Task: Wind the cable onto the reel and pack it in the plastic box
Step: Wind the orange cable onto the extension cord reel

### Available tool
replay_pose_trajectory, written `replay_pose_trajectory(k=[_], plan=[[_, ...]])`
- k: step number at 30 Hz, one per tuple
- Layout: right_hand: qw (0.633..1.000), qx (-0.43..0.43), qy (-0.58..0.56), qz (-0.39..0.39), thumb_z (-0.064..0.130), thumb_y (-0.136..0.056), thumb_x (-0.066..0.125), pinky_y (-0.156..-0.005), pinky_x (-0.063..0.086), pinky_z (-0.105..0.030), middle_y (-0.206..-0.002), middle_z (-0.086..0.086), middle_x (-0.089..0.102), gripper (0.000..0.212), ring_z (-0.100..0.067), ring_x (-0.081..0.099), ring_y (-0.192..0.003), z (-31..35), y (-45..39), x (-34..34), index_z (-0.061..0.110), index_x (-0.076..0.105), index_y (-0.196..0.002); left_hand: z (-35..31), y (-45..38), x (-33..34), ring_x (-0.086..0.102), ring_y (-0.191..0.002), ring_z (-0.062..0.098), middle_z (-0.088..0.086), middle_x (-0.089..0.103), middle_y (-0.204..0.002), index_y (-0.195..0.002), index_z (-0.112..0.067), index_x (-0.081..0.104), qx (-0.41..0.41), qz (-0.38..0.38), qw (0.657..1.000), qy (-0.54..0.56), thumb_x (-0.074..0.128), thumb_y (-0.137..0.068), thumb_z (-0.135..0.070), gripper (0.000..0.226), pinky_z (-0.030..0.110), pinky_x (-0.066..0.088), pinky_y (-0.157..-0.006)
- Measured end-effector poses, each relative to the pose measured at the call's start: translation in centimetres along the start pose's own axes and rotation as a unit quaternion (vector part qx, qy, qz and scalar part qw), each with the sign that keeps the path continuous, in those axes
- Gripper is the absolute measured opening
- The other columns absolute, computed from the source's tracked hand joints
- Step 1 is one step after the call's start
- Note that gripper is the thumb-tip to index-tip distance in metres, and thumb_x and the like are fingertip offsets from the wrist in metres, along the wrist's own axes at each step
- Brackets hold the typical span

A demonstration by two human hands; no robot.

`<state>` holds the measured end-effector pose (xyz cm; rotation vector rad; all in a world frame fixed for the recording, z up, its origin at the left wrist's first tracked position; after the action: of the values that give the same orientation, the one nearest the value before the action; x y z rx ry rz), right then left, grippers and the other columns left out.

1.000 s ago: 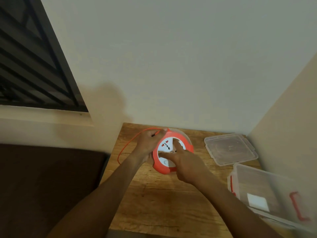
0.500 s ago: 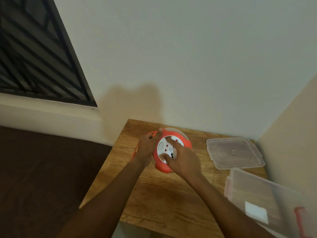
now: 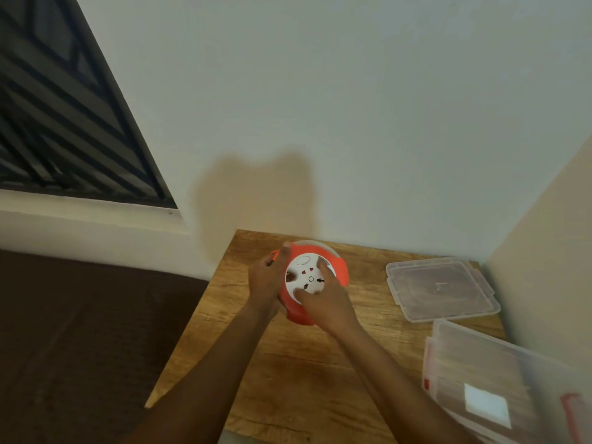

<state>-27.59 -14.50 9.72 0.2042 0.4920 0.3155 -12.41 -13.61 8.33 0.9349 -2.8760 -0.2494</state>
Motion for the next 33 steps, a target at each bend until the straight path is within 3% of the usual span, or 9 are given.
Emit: replay_pose_trajectory(k=[2, 6, 10, 13, 16, 23, 28, 31, 33], plan=[[0.992, -0.047, 0.110, 0.039, 0.040, -0.086, 0.063, -0.077, 0.050, -0.029, -0.144, -0.003, 0.050, 0.085, -0.024, 0.056, -0.118, 2.1, 0.5, 0.7, 0.028, 0.016, -0.155, -0.4, -1.0, -1.1, 0.077, -0.093, 0.042, 0.018, 0.080, -0.099, -0.104, -0.008, 0.079, -0.018, 0.022, 0.999, 0.022, 0.069, -0.095, -0.044, 0.039, 0.060, 0.063, -0.084], [0.923, -0.185, 0.334, -0.043, 0.032, -0.088, 0.061, -0.083, 0.053, -0.036, -0.131, -0.001, 0.061, 0.047, -0.024, 0.060, -0.113, 5.8, 1.7, 1.0, 0.031, 0.054, -0.135, -1.0, -2.4, -3.5, 0.078, -0.094, 0.038, 0.012, 0.081, -0.107, -0.108, -0.019, 0.077, -0.025, 0.031, 0.999, 0.028, 0.066, -0.097, -0.045, 0.031, 0.063, 0.061, -0.087], [0.841, -0.276, 0.464, 0.037, 0.008, -0.080, 0.072, -0.081, 0.055, -0.041, -0.156, -0.006, 0.031, 0.049, -0.031, 0.053, -0.122, 5.8, 1.3, 3.9, 0.030, 0.064, -0.122, -1.1, -3.9, -4.4, 0.073, -0.103, 0.047, 0.020, 0.078, -0.111, -0.104, -0.016, 0.078, -0.049, 0.066, 0.996, 0.043, 0.067, -0.097, -0.041, 0.028, 0.067, 0.057, -0.093], [0.781, -0.322, 0.530, 0.074, 0.004, -0.077, 0.076, -0.076, 0.056, -0.043, -0.158, -0.008, 0.025, 0.056, -0.033, 0.049, -0.126, 5.7, 0.7, 4.7, 0.033, 0.063, -0.123, -0.5, -4.7, -4.2, 0.070, -0.109, 0.050, 0.025, 0.075, -0.116, -0.119, -0.002, 0.073, -0.071, 0.117, 0.990, 0.018, 0.070, -0.094, -0.043, 0.048, 0.069, 0.054, -0.096], [0.726, -0.372, 0.566, 0.120, 0.009, -0.073, 0.082, -0.081, 0.058, -0.047, -0.158, -0.001, 0.029, 0.067, -0.032, 0.048, -0.129, 6.1, 0.7, 5.1, 0.036, 0.058, -0.129, 0.4, -5.2, -4.6, 0.074, -0.102, 0.045, 0.020, 0.078, -0.110, -0.118, -0.005, 0.073, -0.101, 0.161, 0.981, -0.034, 0.071, -0.091, -0.050, 0.053, 0.063, 0.059, -0.093], [0.565, -0.397, 0.688, 0.221, 0.015, -0.082, 0.077, -0.078, 0.058, -0.042, -0.159, -0.010, 0.025, 0.071, -0.033, 0.060, -0.114, 7.1, 1.5, 7.2, 0.031, 0.043, -0.143, 0.3, -5.3, -4.0, 0.075, -0.061, 0.022, 0.009, 0.080, -0.080, -0.081, -0.016, 0.081, -0.056, 0.225, 0.963, -0.134, 0.071, -0.092, -0.051, 0.038, 0.029, 0.060, -0.055], [0.460, -0.396, 0.754, 0.250, 0.017, -0.090, 0.068, -0.098, 0.050, -0.047, -0.162, -0.011, 0.010, 0.069, -0.040, 0.043, -0.133, 6.3, 2.1, 7.5, 0.040, 0.037, -0.147, 0.3, -4.8, -3.8, 0.076, -0.069, 0.030, 0.015, 0.080, -0.089, -0.093, -0.012, 0.080, -0.062, 0.253, 0.955, -0.144, 0.069, -0.094, -0.050, 0.039, 0.036, 0.062, -0.063], [0.424, -0.400, 0.775, 0.246, 0.022, -0.092, 0.066, -0.099, 0.048, -0.048, -0.160, -0.015, 0.014, 0.068, -0.041, 0.043, -0.131, 6.1, 2.2, 7.7, 0.036, 0.034, -0.150, 0.3, -4.4, -3.6, 0.075, -0.074, 0.032, 0.019, 0.079, -0.095, -0.100, -0.010, 0.079, -0.066, 0.254, 0.956, -0.128, 0.067, -0.095, -0.049, 0.041, 0.039, 0.061, -0.069], [0.430, -0.403, 0.776, 0.224, 0.020, -0.093, 0.065, -0.094, 0.051, -0.047, -0.159, -0.020, 0.015, 0.068, -0.040, 0.049, -0.124, 6.5, 1.7, 7.5, 0.034, 0.031, -0.150, -0.3, -4.4, -3.7, 0.075, -0.070, 0.031, 0.018, 0.079, -0.089, -0.099, -0.009, 0.078, -0.060, 0.235, 0.963, -0.116, 0.068, -0.095, -0.048, 0.041, 0.038, 0.060, -0.067]])
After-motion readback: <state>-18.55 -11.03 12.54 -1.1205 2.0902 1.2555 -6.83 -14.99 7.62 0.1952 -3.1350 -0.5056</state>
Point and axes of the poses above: each hand's wrist, its own y-axis away from the middle knuckle, its own x-axis out of the palm, z = x × y, the point moved 7 cm from there along -y, towards the middle knuckle
